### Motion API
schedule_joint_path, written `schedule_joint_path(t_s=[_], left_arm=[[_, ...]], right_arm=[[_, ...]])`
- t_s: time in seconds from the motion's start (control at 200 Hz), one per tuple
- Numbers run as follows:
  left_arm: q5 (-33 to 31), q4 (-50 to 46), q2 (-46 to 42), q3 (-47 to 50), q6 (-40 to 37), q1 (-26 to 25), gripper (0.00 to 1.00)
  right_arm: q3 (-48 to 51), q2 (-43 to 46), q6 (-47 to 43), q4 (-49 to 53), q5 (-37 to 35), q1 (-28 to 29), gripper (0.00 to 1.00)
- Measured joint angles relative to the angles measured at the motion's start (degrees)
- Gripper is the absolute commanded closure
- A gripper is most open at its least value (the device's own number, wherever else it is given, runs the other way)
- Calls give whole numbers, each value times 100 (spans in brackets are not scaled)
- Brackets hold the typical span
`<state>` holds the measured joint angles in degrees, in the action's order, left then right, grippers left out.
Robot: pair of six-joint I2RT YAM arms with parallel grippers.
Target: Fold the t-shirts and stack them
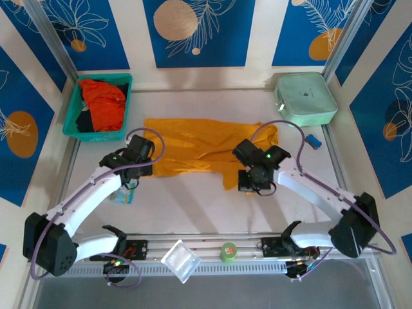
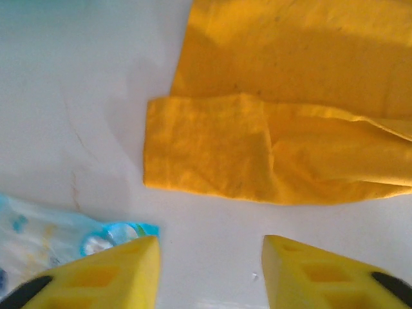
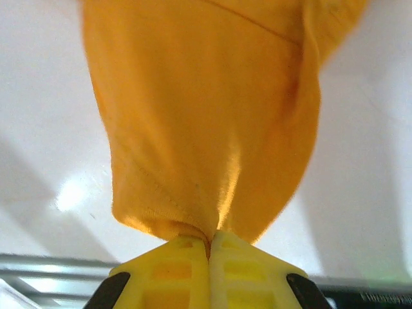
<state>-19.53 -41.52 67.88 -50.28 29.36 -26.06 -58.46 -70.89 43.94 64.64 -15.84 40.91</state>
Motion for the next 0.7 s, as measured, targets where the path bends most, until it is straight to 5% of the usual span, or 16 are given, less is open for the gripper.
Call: schedule_joint_path(t_s=[0.44,0.695], left_arm=[[531,691,1130,1176,660,352,91],[579,682,1449,1049,920,444,88]], right_arm=[[918,177,525,341,37,-175,100],[918,157,584,63,-57,-450,100]])
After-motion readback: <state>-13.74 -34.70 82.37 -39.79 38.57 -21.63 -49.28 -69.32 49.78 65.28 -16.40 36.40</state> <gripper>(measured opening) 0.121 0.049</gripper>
